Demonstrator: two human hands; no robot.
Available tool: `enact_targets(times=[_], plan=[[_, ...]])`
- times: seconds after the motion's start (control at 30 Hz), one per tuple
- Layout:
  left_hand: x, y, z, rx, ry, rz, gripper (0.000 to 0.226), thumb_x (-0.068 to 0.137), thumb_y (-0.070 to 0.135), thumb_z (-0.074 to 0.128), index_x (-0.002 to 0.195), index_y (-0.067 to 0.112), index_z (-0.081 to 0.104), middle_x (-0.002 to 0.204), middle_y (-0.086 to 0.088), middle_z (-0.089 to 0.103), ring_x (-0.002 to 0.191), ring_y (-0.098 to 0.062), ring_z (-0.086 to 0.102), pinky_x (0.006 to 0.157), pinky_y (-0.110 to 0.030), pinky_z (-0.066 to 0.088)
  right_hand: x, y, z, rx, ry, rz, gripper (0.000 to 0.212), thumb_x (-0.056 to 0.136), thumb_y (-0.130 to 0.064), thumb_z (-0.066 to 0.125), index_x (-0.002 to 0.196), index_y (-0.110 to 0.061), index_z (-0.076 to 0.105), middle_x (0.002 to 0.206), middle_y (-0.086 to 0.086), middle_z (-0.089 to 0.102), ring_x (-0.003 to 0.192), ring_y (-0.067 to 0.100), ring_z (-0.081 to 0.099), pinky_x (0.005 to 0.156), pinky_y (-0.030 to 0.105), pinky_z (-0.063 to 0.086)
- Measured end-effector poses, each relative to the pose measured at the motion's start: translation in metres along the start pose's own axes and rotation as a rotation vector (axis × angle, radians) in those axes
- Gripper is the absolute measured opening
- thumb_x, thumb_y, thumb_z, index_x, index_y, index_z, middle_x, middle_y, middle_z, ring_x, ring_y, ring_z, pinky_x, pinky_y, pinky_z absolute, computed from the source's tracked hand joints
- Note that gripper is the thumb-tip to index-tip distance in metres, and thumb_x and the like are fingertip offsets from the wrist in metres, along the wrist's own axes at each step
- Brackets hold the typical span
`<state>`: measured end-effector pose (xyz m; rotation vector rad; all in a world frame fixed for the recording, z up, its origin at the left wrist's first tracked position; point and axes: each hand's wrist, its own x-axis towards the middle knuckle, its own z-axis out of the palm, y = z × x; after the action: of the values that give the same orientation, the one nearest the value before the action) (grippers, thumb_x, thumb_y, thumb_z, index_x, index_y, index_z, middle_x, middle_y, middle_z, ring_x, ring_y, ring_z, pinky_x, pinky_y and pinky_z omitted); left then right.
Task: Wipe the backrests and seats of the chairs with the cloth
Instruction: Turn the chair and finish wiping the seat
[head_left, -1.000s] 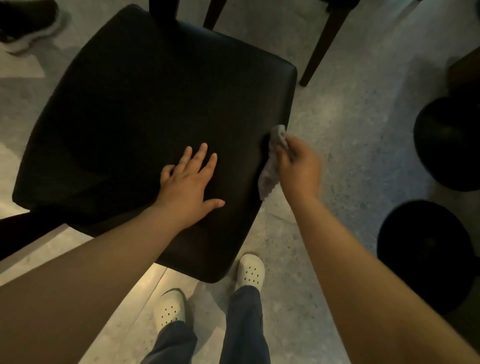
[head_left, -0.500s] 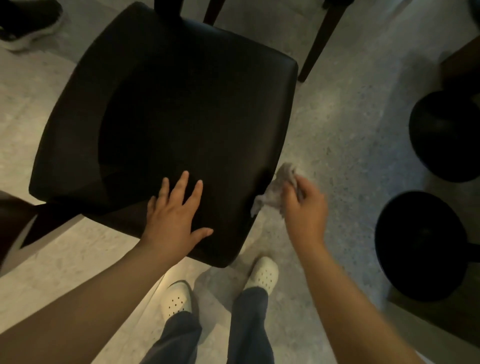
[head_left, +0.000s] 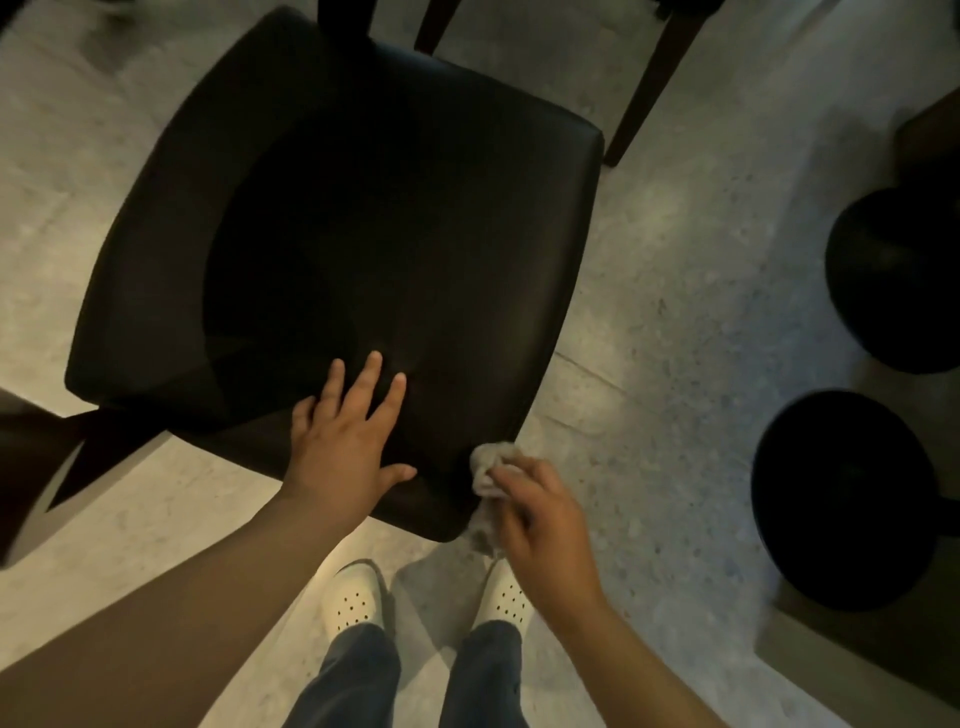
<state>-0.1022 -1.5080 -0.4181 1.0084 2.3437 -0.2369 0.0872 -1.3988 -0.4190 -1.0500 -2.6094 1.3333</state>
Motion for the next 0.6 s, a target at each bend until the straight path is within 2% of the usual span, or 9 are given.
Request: enact_targets(times=[0.07, 0.17, 0.23, 0.3, 0.33, 0.4, 0.47, 0.53, 0.6], plan=[[0.0, -0.001, 0.0, 0.007, 0.002, 0.004, 0.095, 0.087, 0.064, 0.051, 0.153, 0.032, -0.009, 0.16, 0.0, -0.021, 0.147, -0.031, -0.016, 0.118, -0.049, 0.01, 0.016, 0.003, -0.015, 0.015, 0.084, 0.055, 0.034, 0.096, -0.015, 0.055, 0.127, -0.027, 0.059, 0.126, -0.009, 0.051, 0.11, -0.004, 0.048, 0.094, 0.016, 0.045], [0.0, -0.001, 0.001, 0.008, 0.009, 0.004, 0.095, 0.087, 0.065, 0.051, 0.153, 0.032, -0.008, 0.16, 0.0, -0.02, 0.147, -0.031, -0.015, 0.118, -0.049, 0.01, 0.079, -0.003, -0.034, 0.048, 0.234, 0.151, 0.038, 0.099, -0.021, 0.052, 0.137, -0.021, 0.052, 0.136, -0.007, 0.046, 0.12, 0.003, 0.044, 0.101, 0.017, 0.04], [0.0, -0.002, 0.002, 0.006, 0.018, 0.001, 0.095, 0.086, 0.065, 0.051, 0.153, 0.032, -0.008, 0.161, 0.0, -0.02, 0.148, -0.031, -0.015, 0.118, -0.049, 0.011, 0.107, -0.01, -0.027, 0.079, 0.231, 0.185, 0.041, 0.1, -0.021, 0.05, 0.141, -0.021, 0.049, 0.145, -0.003, 0.042, 0.129, 0.008, 0.04, 0.109, 0.024, 0.037], [0.0, -0.002, 0.001, 0.016, 0.016, 0.008, 0.096, 0.086, 0.065, 0.052, 0.153, 0.032, -0.008, 0.161, 0.0, -0.019, 0.148, -0.031, -0.014, 0.118, -0.049, 0.012, 0.095, -0.015, -0.005, 0.01, 0.245, 0.213, 0.041, 0.099, -0.017, 0.049, 0.14, -0.023, 0.048, 0.151, -0.003, 0.037, 0.137, 0.013, 0.034, 0.115, 0.033, 0.032], [0.0, -0.002, 0.001, 0.014, 0.017, 0.005, 0.096, 0.086, 0.065, 0.053, 0.153, 0.032, -0.008, 0.161, 0.0, -0.019, 0.148, -0.031, -0.013, 0.118, -0.049, 0.012, 0.075, -0.015, 0.008, -0.016, 0.248, 0.207, 0.042, 0.099, -0.015, 0.048, 0.14, -0.025, 0.049, 0.152, -0.005, 0.036, 0.139, 0.013, 0.032, 0.116, 0.033, 0.03], [-0.001, -0.001, 0.001, 0.0, 0.017, -0.007, 0.097, 0.086, 0.063, 0.054, 0.153, 0.032, -0.009, 0.16, 0.0, -0.02, 0.148, -0.03, -0.014, 0.119, -0.049, 0.012, 0.022, -0.017, 0.028, 0.005, 0.196, 0.168, 0.041, 0.098, -0.014, 0.05, 0.137, -0.028, 0.051, 0.152, -0.007, 0.037, 0.138, 0.009, 0.034, 0.114, 0.028, 0.031], [-0.002, -0.002, 0.0, -0.026, 0.017, 0.002, 0.097, 0.086, 0.061, 0.056, 0.153, 0.032, -0.009, 0.16, 0.001, -0.021, 0.148, -0.03, -0.015, 0.119, -0.049, 0.011, -0.021, -0.021, 0.034, 0.104, 0.093, 0.168, 0.038, 0.097, -0.015, 0.054, 0.13, -0.035, 0.055, 0.143, -0.01, 0.047, 0.128, 0.001, 0.044, 0.109, 0.021, 0.039], [-0.004, -0.003, 0.0, -0.085, 0.023, 0.019, 0.097, 0.086, 0.057, 0.058, 0.153, 0.032, -0.008, 0.16, 0.001, -0.02, 0.147, -0.029, -0.016, 0.119, -0.048, 0.007, -0.032, -0.019, 0.025, 0.161, 0.066, 0.16, 0.035, 0.095, -0.018, 0.058, 0.123, -0.038, 0.057, 0.126, -0.013, 0.057, 0.112, -0.006, 0.051, 0.097, 0.018, 0.047], [-0.01, -0.006, 0.004, -0.151, 0.038, 0.031, 0.096, 0.087, 0.054, 0.06, 0.154, 0.03, -0.005, 0.161, 0.002, -0.018, 0.147, -0.026, -0.017, 0.119, -0.046, 0.002, -0.012, -0.017, 0.009, 0.153, 0.113, 0.144, 0.034, 0.094, -0.024, 0.058, 0.127, -0.033, 0.057, 0.123, -0.012, 0.055, 0.107, -0.012, 0.048, 0.086, 0.007, 0.045]])
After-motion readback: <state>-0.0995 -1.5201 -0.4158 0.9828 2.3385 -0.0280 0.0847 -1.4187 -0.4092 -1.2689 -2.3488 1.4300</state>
